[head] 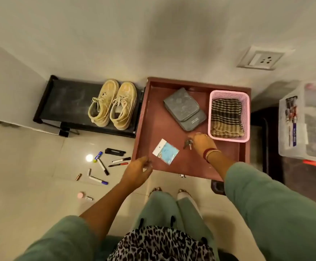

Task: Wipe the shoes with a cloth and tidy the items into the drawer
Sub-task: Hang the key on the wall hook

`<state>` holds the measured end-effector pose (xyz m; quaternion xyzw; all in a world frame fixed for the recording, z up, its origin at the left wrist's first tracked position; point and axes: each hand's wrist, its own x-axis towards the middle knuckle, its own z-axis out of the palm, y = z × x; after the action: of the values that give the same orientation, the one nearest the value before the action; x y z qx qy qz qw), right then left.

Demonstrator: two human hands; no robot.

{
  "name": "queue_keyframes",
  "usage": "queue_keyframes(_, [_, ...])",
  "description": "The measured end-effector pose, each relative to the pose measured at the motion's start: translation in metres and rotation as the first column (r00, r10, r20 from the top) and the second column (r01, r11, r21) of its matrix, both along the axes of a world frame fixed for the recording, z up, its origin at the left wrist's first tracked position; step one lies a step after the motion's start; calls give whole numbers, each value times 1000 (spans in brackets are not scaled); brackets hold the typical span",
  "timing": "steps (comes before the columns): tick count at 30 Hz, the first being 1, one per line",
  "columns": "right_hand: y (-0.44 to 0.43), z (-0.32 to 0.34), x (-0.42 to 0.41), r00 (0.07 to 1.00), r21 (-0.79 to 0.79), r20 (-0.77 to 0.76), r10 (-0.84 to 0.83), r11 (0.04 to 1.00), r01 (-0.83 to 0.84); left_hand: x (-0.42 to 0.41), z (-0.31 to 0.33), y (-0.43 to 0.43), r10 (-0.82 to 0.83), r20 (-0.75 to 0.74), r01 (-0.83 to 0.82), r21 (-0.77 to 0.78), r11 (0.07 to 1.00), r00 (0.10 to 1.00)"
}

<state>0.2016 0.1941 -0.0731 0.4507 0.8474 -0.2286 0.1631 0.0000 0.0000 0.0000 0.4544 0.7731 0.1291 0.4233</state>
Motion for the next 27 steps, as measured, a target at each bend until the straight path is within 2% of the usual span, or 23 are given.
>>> queue_keyframes(2, [2,-8,-5,999,13,39,36,999,-37,1,-7,-1,97,16,-98,24,995,995])
queue_keyframes(5, [1,-13,-11,993,11,85,87,996,-88,4,-14,-6,136,29,-136,22,990,990])
queue_keyframes(9, [1,-4,-17,998,28,50,35,999,-37,-2,-13,-13,134,29,-135,31,990,991])
queue_keyframes(12, [-5,26,-14,998,21,-54,-39,999,40,-7,1,-21,136,33,-138,64,988,990])
queue_keyframes(17, [-20,106,-12,952,-37,-256,-170,985,166,-14,52,-20,155,38,-158,86,984,987])
queue_keyframes(19, [-28,195,-8,927,6,-322,-192,979,204,-22,127,-11,156,49,-162,181,970,987])
queue_keyframes(22, [-31,219,-6,863,19,-475,-172,978,206,-24,139,8,146,37,-151,270,951,989])
queue_keyframes(25, [-31,275,-8,797,13,-568,-207,965,260,-33,181,34,90,16,-89,394,915,996])
queue_keyframes(27, [-22,310,-11,762,81,-628,-158,960,266,-41,211,60,56,-19,-40,485,873,998])
